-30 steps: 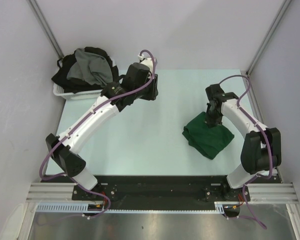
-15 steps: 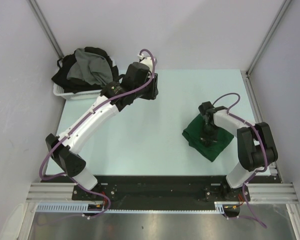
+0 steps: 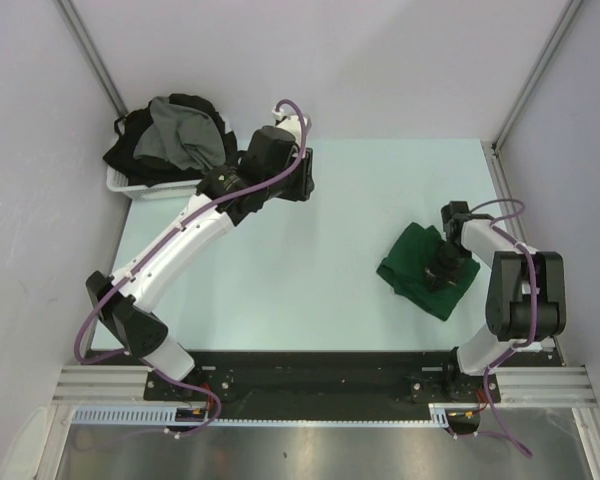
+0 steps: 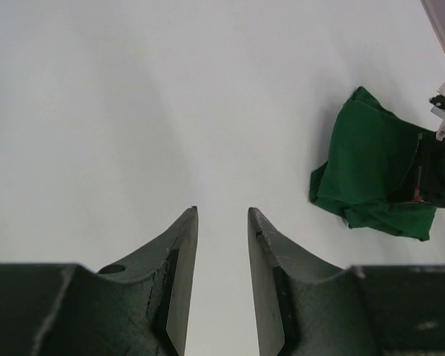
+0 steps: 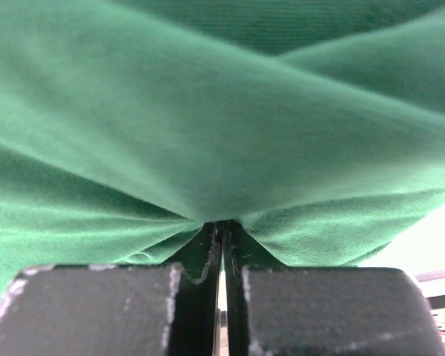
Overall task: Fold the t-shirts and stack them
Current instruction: Put the neatly folded tshirt into the corner of the board with the right arm
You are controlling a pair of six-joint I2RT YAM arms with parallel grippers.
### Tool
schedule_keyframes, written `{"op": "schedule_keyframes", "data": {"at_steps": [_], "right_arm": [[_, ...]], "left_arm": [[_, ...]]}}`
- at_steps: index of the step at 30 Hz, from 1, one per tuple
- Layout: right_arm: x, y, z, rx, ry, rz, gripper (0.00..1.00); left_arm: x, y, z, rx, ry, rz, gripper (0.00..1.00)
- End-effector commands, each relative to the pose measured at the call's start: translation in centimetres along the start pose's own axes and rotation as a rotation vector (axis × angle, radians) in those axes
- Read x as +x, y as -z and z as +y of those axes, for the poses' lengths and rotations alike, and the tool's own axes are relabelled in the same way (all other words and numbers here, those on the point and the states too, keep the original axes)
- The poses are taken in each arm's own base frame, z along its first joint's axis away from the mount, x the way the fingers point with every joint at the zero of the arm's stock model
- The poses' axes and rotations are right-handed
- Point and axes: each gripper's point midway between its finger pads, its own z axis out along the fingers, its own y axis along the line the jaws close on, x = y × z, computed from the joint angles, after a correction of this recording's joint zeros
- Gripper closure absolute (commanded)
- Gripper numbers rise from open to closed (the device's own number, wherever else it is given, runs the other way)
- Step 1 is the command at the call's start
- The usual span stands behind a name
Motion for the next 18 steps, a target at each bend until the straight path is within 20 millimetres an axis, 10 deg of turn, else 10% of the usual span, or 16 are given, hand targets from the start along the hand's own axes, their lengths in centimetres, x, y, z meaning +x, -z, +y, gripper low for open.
{"op": "schedule_keyframes", "data": {"at_steps": [1,18], "right_arm": [[-2.8,-1.8,-5.4,0.195,-0.025,-0.065,1.0],[-6.3,0.9,-10.6,0.281,-0.15,-0.148,1.0]], "left_arm": [[-1.7,2.0,0.5,-0.002,0.007,-0.064,0.62],[-1.8,2.1,0.7,-0.002,0.006,-0.07,0.62]]}}
